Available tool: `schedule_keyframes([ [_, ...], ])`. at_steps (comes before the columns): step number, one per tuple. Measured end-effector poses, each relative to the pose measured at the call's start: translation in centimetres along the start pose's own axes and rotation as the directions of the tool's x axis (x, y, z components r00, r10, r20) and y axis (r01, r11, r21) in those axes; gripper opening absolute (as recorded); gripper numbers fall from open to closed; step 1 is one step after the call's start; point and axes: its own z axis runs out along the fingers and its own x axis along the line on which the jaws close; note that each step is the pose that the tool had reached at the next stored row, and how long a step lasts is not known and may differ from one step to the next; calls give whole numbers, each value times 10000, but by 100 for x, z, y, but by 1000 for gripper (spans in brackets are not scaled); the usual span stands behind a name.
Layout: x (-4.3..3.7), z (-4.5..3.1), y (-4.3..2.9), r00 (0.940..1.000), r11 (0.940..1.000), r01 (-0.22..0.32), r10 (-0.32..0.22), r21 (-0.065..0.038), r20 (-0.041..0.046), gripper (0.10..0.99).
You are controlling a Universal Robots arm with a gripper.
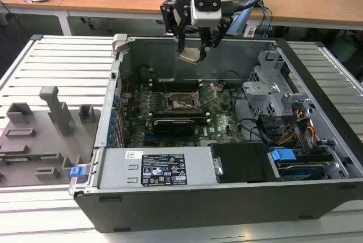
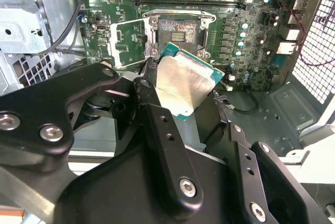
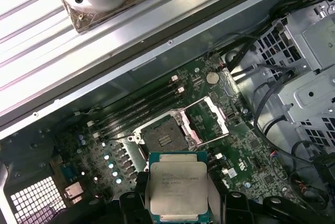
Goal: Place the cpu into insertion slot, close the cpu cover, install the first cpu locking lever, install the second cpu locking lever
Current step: 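Place the cpu into insertion slot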
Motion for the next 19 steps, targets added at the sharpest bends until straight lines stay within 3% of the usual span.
schedule_keyframes([
  [19, 0, 0, 0, 9967, 9967, -806, 806, -18, 68, 529],
])
